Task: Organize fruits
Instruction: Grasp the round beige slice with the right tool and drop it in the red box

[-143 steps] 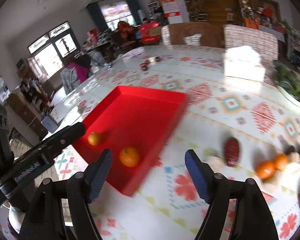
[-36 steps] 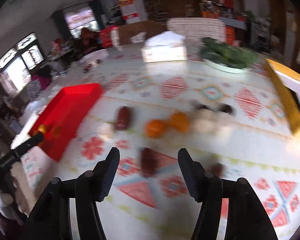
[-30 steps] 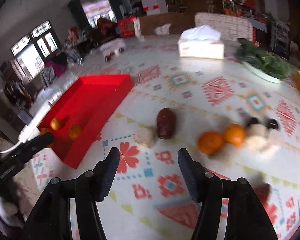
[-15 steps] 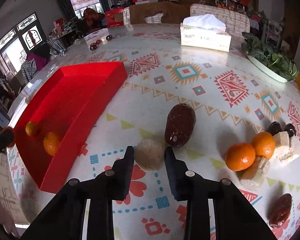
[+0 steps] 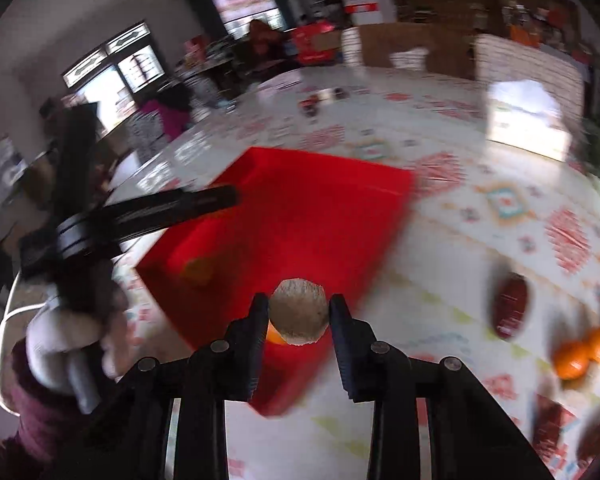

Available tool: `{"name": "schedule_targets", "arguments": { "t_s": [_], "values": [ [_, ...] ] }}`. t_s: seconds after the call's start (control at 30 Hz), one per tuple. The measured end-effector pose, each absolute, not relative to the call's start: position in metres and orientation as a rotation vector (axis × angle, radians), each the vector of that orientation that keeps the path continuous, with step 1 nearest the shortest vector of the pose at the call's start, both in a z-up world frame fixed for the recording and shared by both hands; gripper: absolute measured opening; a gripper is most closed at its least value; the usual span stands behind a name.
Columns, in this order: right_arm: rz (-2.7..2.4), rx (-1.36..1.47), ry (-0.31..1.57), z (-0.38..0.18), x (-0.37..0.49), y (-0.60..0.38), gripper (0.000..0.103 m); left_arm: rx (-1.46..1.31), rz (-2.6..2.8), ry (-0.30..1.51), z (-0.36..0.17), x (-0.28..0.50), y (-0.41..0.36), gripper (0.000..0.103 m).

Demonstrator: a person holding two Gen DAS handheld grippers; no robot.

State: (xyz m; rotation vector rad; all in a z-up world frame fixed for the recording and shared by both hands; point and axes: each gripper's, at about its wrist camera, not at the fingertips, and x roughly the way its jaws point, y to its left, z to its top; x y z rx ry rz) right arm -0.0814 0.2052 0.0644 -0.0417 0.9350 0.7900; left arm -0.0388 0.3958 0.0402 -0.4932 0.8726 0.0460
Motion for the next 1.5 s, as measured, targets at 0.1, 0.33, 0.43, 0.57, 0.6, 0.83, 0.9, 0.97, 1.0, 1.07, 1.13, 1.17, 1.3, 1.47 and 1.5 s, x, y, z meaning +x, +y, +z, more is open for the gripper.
{"name": "schedule_targets", "arguments": {
  "t_s": [0.1,0.33,0.43,0.57,0.6,0.83,0.9,0.97,1.0,1.07,1.13,1.17,1.3,1.47,1.5],
  "values": [
    [0.819,-0.083,0.941,0.058,-0.079,0.233,0.034,-0.506,0.056,0.904,0.031,-0.027,0.400,0.032],
    [0.839,-0.126,0.992,0.032,-0.069,0.267,0.034,-0.525,0.059,0.923,0.024,-0.017,0.404,0.034],
    [0.850,-0.129,1.003,0.026,-0.067,0.274,0.035,-0.532,0.054,0.920,0.023,-0.016,0.406,0.040],
    [0.847,-0.131,0.998,0.025,-0.064,0.276,0.040,-0.527,0.055,0.906,0.026,-0.017,0.406,0.045],
    [0.845,-0.126,0.995,0.026,-0.064,0.276,0.044,-0.526,0.055,0.899,0.029,-0.018,0.406,0.046],
    [0.832,-0.056,0.949,0.047,-0.064,0.253,0.057,-0.523,0.074,0.801,0.063,-0.046,0.408,0.056],
    [0.811,-0.031,0.931,0.055,-0.063,0.238,0.057,-0.514,0.086,0.766,0.075,-0.057,0.407,0.060],
    [0.789,-0.003,0.916,0.061,-0.063,0.222,0.060,-0.507,0.096,0.734,0.087,-0.069,0.404,0.065],
    [0.775,0.013,0.908,0.065,-0.062,0.212,0.060,-0.506,0.098,0.724,0.091,-0.073,0.402,0.066],
    [0.745,0.055,0.893,0.071,-0.063,0.187,0.060,-0.500,0.093,0.708,0.099,-0.081,0.396,0.066],
    [0.716,0.088,0.881,0.075,-0.066,0.166,0.061,-0.490,0.072,0.698,0.108,-0.089,0.384,0.066],
    [0.701,0.104,0.874,0.078,-0.068,0.156,0.061,-0.485,0.062,0.694,0.111,-0.091,0.379,0.066],
    [0.629,0.159,0.842,0.087,-0.073,0.104,0.062,-0.450,0.003,0.677,0.122,-0.103,0.342,0.072],
    [0.517,0.224,0.806,0.093,-0.083,0.030,0.065,-0.396,-0.079,0.670,0.127,-0.114,0.289,0.075],
    [0.487,0.244,0.800,0.093,-0.086,0.010,0.065,-0.388,-0.100,0.675,0.125,-0.114,0.278,0.075]
  ]
}}
